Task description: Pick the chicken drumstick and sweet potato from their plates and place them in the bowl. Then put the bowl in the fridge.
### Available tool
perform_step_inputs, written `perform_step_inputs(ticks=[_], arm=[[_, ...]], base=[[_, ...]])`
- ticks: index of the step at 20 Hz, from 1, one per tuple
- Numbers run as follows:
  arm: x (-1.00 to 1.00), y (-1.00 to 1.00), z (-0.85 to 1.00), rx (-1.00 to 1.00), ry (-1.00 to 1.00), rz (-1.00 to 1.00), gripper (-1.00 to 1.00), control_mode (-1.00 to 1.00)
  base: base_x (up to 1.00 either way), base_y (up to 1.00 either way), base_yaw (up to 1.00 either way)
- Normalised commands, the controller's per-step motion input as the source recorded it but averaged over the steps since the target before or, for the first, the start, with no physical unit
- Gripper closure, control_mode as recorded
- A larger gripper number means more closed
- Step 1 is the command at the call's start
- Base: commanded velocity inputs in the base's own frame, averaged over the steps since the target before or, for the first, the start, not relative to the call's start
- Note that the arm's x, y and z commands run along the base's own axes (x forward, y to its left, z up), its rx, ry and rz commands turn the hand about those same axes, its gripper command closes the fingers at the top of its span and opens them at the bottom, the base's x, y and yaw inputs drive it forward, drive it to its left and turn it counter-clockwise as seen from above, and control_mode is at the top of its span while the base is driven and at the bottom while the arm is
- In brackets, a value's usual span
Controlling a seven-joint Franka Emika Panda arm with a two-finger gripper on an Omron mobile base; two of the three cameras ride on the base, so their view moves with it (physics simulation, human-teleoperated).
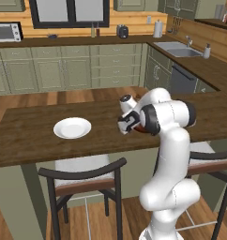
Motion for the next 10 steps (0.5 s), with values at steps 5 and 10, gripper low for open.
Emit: perform_step_inputs(ticks=[5, 10], arm=[[-0.56, -0.05, 0.37, 0.00, -0.13, 0.06, 1.00, -1.00], [-0.86, 0.07, 0.76, 0.00, -0.13, 0.18, 1.00, -1.00]], base=[[0.00, 0.00, 0.00], [0.00, 0.00, 0.00]])
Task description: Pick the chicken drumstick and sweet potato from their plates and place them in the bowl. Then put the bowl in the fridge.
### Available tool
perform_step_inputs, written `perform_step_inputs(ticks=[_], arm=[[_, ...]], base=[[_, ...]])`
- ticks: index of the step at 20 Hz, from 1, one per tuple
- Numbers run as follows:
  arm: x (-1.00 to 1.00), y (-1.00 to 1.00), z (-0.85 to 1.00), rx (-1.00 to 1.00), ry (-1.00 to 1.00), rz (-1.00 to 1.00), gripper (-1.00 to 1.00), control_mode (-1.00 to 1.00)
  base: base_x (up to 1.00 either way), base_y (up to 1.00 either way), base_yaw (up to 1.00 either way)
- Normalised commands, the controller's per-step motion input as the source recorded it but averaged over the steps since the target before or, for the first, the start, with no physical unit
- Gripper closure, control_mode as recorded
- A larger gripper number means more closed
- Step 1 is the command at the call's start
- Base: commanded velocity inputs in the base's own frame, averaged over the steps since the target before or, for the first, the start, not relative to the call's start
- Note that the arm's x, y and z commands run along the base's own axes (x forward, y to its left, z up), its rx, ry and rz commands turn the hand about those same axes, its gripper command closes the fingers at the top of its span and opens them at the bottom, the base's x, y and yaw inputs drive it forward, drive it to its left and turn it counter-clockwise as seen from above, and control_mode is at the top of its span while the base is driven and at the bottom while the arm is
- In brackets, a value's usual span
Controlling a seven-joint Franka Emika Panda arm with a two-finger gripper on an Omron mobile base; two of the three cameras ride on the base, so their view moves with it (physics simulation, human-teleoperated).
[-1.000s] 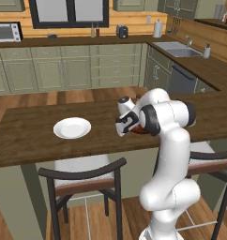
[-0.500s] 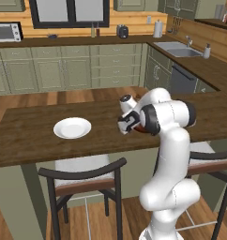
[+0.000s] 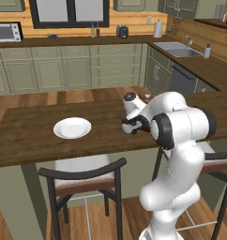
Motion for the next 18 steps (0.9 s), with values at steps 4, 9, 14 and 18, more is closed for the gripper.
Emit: perform_step_inputs(ticks=[4, 9, 14, 18], arm=[[-1.00, 0.12, 0.59, 0.00, -0.07, 0.24, 1.00, -1.00], [-1.00, 0.20, 0.52, 0.00, -0.04, 0.43, 1.00, -1.00], [-0.92, 0.20, 0.45, 0.00, 0.00, 0.60, 1.00, -1.00], [-1.00, 0.00, 0.41, -0.10, 0.00, 0.53, 1.00, -1.00]], base=[[0.00, 0.00, 0.00], [0.00, 0.00, 0.00], [0.00, 0.00, 0.00], [0.00, 0.00, 0.00]])
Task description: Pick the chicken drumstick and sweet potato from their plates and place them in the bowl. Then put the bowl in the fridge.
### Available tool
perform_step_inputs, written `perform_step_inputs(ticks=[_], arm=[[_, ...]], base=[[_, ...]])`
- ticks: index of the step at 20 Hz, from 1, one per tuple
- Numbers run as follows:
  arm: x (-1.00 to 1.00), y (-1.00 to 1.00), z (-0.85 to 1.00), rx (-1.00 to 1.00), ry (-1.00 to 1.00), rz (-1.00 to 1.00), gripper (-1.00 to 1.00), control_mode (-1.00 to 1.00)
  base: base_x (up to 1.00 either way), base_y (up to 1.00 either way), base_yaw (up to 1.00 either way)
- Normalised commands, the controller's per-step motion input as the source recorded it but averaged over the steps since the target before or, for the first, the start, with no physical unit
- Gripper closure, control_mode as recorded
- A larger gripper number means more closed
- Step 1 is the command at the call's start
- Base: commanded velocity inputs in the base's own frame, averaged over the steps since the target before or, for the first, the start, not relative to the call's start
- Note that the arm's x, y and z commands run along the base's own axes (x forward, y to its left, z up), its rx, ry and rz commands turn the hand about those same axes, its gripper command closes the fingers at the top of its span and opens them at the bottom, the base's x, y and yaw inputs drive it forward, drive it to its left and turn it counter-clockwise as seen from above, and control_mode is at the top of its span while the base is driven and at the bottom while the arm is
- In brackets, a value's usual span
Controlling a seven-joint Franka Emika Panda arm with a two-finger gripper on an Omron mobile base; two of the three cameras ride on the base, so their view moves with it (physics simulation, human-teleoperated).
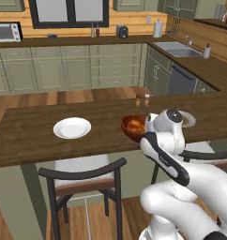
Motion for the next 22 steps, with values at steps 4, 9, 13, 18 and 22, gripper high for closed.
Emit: perform_step_inputs(ticks=[4, 9, 13, 18, 22], arm=[[-0.82, 0.00, 0.24, -0.20, 0.02, 0.39, 1.00, -1.00], [-0.69, 0.06, 0.20, -0.25, 0.01, 0.25, 1.00, -1.00], [-0.54, -0.06, 0.11, -0.17, 0.02, 0.02, 1.00, -1.00], [-0.71, -0.08, -0.02, 0.00, -0.07, -0.11, 1.00, -1.00], [-0.92, -0.29, -0.06, 0.01, -0.27, -0.09, 1.00, -1.00]], base=[[0.00, 0.00, 0.00], [0.00, 0.00, 0.00], [0.00, 0.00, 0.00], [0.00, 0.00, 0.00], [0.00, 0.00, 0.00]])
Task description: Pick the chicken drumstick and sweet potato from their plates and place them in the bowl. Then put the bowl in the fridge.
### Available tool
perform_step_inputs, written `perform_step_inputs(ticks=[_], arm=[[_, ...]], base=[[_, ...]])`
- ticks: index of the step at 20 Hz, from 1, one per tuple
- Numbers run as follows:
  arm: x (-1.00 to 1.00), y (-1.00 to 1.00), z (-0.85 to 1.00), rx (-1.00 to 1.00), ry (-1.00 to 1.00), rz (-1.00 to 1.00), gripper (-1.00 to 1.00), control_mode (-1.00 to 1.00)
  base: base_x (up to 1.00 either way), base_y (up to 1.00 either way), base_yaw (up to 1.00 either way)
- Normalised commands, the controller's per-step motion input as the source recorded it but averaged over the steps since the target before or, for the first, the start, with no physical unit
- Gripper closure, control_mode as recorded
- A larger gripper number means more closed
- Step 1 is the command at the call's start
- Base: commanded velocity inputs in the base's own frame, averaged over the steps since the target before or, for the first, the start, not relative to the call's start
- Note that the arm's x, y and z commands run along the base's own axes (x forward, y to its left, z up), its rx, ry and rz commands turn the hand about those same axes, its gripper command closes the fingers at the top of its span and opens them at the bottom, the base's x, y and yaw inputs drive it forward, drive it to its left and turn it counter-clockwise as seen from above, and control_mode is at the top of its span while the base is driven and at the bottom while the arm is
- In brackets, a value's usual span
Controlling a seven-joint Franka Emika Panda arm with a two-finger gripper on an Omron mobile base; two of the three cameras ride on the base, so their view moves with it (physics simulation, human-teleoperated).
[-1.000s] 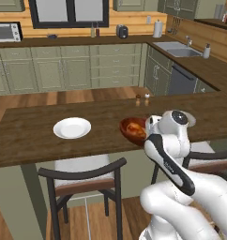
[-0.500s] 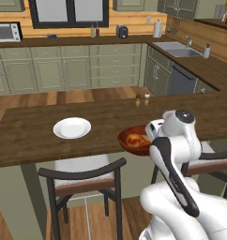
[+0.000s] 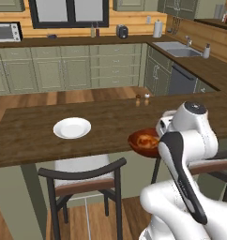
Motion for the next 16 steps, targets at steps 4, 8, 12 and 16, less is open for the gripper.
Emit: perform_step_inputs(ticks=[4, 8, 12, 16], arm=[[-0.75, -0.16, 0.00, 0.00, -0.30, -0.01, 1.00, -1.00], [-0.50, -0.02, -0.38, 0.00, -0.36, 0.00, 1.00, -1.00], [-0.19, 0.00, -0.46, -0.01, -0.24, 0.01, 1.00, -1.00], [0.00, -0.01, -0.06, 0.00, -0.01, 0.00, 1.00, -1.00]], base=[[0.00, 0.00, 0.00], [0.00, 0.00, 0.00], [0.00, 0.00, 0.00], [0.00, 0.00, 0.00]])
